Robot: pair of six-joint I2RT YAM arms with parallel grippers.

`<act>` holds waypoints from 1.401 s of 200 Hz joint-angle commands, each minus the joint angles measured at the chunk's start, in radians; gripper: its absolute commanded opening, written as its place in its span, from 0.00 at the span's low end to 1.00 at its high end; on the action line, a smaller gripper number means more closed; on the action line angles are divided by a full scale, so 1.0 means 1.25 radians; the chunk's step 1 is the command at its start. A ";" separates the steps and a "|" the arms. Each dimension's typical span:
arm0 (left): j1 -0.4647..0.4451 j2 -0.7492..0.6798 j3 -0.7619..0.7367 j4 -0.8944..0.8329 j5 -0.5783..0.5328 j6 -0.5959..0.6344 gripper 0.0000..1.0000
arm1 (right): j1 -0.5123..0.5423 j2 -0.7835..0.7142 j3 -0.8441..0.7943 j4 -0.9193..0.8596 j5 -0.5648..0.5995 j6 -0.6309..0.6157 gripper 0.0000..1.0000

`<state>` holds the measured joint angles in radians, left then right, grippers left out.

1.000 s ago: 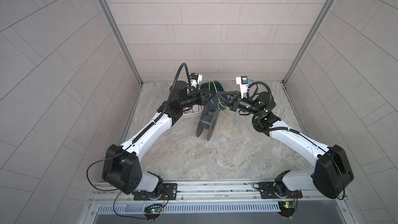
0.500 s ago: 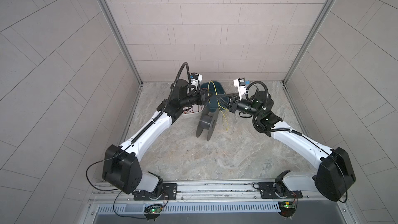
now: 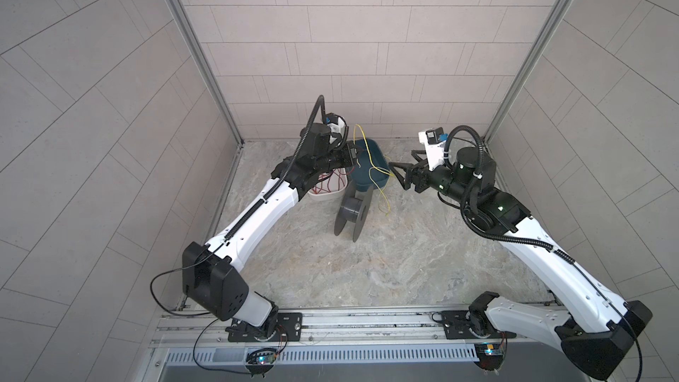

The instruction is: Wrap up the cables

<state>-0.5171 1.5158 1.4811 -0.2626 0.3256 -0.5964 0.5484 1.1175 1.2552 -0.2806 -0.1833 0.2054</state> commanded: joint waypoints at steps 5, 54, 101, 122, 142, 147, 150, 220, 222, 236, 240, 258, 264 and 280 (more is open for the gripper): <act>-0.028 0.010 0.049 -0.073 -0.114 -0.028 0.00 | 0.065 0.015 0.056 -0.102 0.180 -0.113 0.87; -0.061 0.032 0.095 -0.150 -0.225 -0.060 0.00 | 0.172 0.086 0.136 -0.126 0.335 -0.138 0.79; -0.079 0.050 0.111 -0.174 -0.249 -0.069 0.00 | 0.210 0.170 0.186 -0.113 0.384 -0.112 0.74; -0.082 0.053 0.113 -0.184 -0.259 -0.069 0.00 | 0.210 0.203 0.202 -0.103 0.402 -0.088 0.71; -0.085 0.052 0.111 -0.186 -0.256 -0.065 0.00 | 0.210 0.234 0.215 -0.102 0.436 -0.071 0.65; -0.085 0.050 0.111 -0.187 -0.256 -0.063 0.00 | 0.210 0.243 0.223 -0.108 0.448 -0.069 0.63; -0.085 0.050 0.110 -0.188 -0.256 -0.061 0.00 | 0.210 0.248 0.227 -0.111 0.456 -0.068 0.62; -0.077 0.017 0.116 -0.234 -0.211 0.104 0.00 | 0.093 0.230 0.193 -0.120 0.335 -0.026 0.02; -0.076 0.016 0.116 -0.234 -0.205 0.109 0.00 | 0.087 0.229 0.191 -0.121 0.326 -0.026 0.00; -0.070 0.017 0.121 -0.248 -0.162 0.149 0.00 | 0.049 0.223 0.187 -0.130 0.283 -0.035 0.00; -0.068 0.017 0.124 -0.255 -0.152 0.161 0.00 | 0.040 0.222 0.186 -0.132 0.272 -0.038 0.00; -0.063 0.009 0.120 -0.270 -0.122 0.206 0.00 | -0.025 0.215 0.179 -0.136 0.206 -0.029 0.00; -0.062 0.004 0.116 -0.269 -0.118 0.214 0.00 | -0.045 0.213 0.176 -0.136 0.186 -0.025 0.00; -0.060 -0.013 0.100 -0.256 -0.109 0.227 0.00 | -0.078 0.212 0.174 -0.139 0.173 -0.034 0.00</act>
<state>-0.6048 1.5604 1.6051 -0.5480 0.1486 -0.3992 0.5159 1.4269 1.4788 -0.4374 0.0895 0.1513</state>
